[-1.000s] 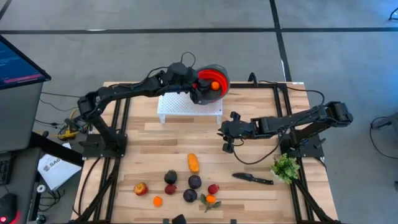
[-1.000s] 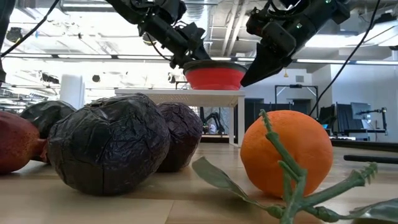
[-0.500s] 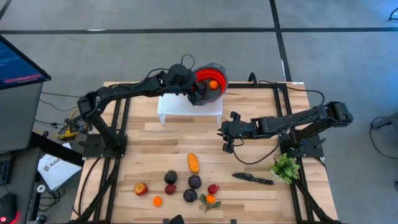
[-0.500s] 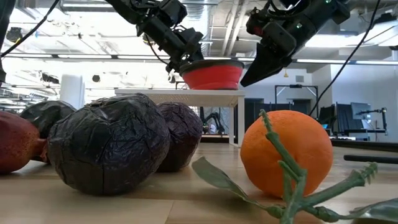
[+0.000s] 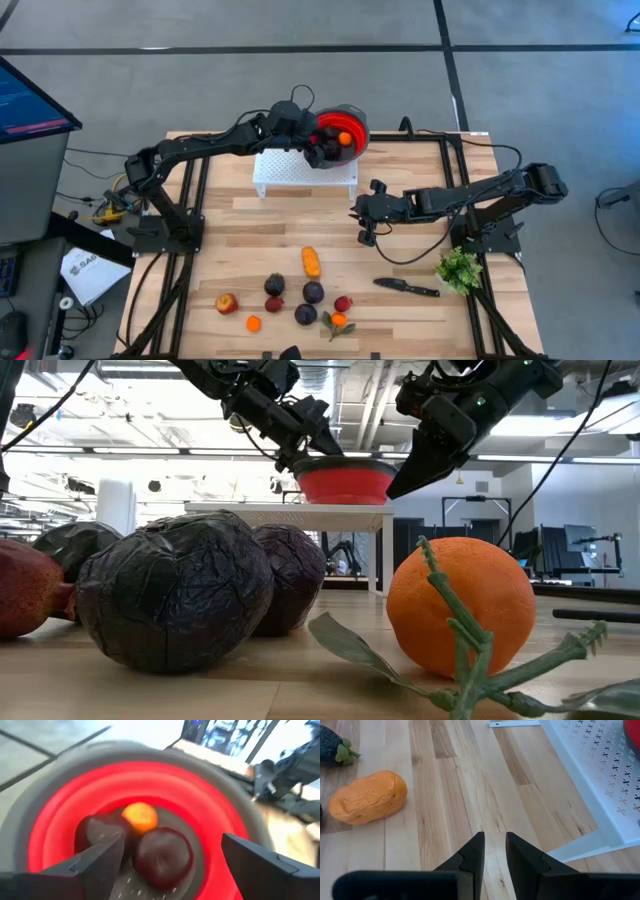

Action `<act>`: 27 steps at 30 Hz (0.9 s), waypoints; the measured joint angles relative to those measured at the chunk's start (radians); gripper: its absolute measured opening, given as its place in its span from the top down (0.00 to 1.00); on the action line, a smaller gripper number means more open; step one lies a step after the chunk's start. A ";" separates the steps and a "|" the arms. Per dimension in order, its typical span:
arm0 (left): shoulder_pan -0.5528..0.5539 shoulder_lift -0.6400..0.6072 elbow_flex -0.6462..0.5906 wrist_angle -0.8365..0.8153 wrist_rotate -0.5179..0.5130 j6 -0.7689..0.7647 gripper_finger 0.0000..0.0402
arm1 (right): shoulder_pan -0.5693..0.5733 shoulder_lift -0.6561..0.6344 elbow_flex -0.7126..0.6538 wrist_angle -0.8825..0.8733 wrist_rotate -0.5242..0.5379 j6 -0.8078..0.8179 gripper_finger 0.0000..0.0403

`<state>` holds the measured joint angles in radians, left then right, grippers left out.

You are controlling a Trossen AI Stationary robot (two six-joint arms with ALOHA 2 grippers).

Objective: Pick & Place Fruit
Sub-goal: Put the potato into the red strainer on the shelf

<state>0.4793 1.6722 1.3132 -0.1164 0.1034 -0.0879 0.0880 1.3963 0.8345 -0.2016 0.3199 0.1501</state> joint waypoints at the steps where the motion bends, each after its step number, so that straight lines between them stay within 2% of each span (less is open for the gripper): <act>1: 0.000 0.000 0.000 0.019 0.004 0.000 0.17 | -0.004 0.000 0.000 0.000 0.000 0.000 0.82; 7: -0.009 -0.031 -0.001 0.060 0.036 0.031 0.16 | -0.043 0.000 0.000 0.000 0.000 0.006 0.82; 16: -0.118 -0.251 -0.023 -0.083 0.047 0.140 0.23 | -0.058 0.001 0.000 0.047 -0.027 0.006 0.82; 21: -0.218 -0.401 -0.166 -0.086 0.030 0.160 0.26 | -0.055 0.026 0.001 0.144 -0.163 -0.045 0.82; 24: -0.281 -0.486 -0.280 -0.068 -0.041 0.132 0.27 | -0.048 0.068 0.000 0.200 -0.244 -0.053 0.81; 27: -0.333 -0.557 -0.399 -0.039 -0.115 0.056 0.28 | -0.034 0.129 0.009 0.278 -0.302 -0.026 0.76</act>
<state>0.1462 1.1155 0.9142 -0.1555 -0.0118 -0.0324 0.0543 1.5250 0.8432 0.0768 0.0178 0.1240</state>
